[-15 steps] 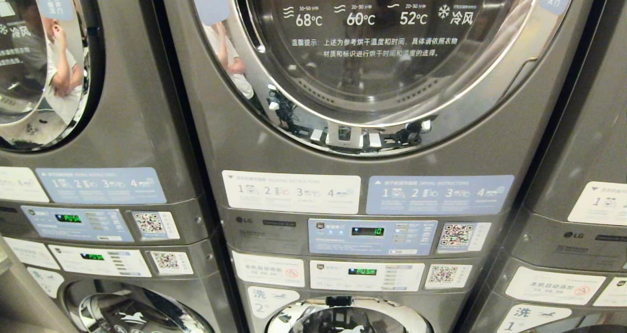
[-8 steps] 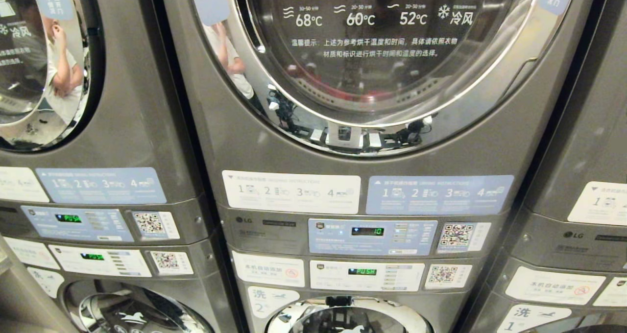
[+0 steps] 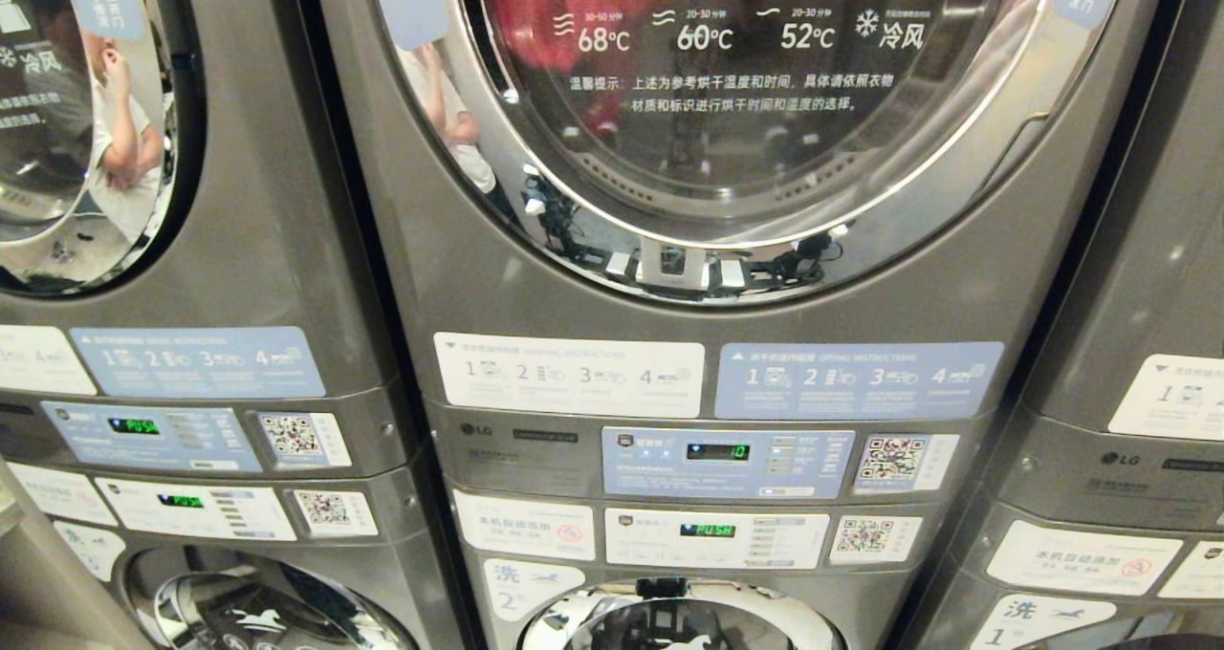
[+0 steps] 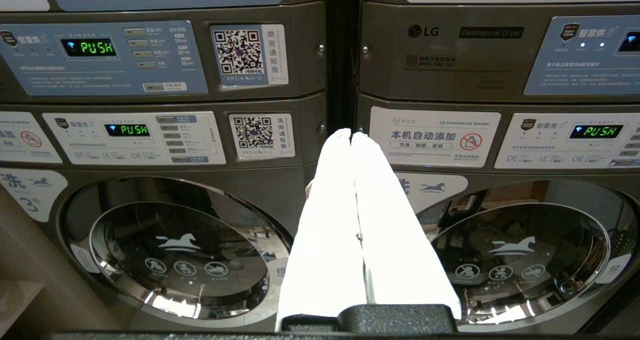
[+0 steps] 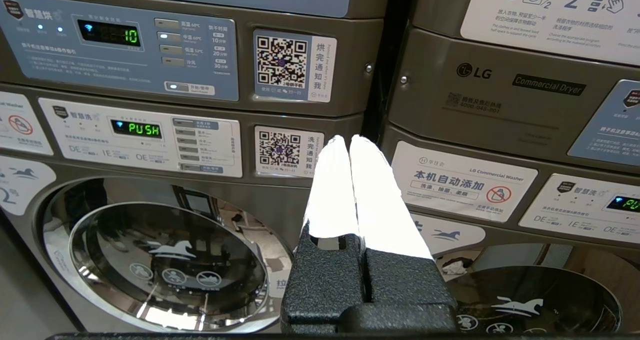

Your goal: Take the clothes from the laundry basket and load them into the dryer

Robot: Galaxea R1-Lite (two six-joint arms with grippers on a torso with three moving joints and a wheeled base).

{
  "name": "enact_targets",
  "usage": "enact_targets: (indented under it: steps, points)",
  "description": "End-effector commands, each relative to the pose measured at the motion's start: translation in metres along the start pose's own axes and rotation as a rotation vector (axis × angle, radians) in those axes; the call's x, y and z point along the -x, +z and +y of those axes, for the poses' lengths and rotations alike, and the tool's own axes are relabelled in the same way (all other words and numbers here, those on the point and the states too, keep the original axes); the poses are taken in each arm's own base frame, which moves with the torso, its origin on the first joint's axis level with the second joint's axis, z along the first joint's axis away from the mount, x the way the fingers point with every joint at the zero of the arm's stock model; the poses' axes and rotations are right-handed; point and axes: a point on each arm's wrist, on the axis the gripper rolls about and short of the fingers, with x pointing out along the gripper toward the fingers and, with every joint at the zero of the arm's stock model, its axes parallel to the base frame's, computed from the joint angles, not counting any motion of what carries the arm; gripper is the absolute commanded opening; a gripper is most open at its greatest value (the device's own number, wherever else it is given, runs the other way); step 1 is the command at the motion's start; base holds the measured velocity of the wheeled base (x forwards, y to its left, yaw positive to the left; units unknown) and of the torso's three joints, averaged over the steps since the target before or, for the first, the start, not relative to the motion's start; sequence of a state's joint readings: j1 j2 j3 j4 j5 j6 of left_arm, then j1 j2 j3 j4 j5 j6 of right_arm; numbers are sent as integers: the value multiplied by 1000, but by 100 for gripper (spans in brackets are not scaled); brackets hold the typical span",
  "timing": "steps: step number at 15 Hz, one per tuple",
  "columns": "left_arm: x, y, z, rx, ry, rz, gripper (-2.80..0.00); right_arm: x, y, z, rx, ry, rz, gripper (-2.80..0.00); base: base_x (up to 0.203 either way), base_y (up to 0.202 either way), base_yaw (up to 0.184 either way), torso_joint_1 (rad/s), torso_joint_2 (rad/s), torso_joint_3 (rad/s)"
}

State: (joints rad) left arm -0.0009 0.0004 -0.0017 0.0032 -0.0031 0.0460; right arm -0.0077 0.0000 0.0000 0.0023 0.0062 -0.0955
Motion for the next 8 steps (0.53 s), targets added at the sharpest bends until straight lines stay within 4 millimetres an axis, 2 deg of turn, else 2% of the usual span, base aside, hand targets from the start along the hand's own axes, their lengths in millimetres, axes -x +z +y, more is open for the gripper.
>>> enact_targets:
  steps: [1,8]
  points:
    - [0,0,0,0,1,-3,-280,0,0,0,1,-3,0,-280,0,0,0,0,0,0]
    - [0,0,0,0,1,-3,-280,0,0,0,-14,-2,1,-280,0,0,0,0,0,0]
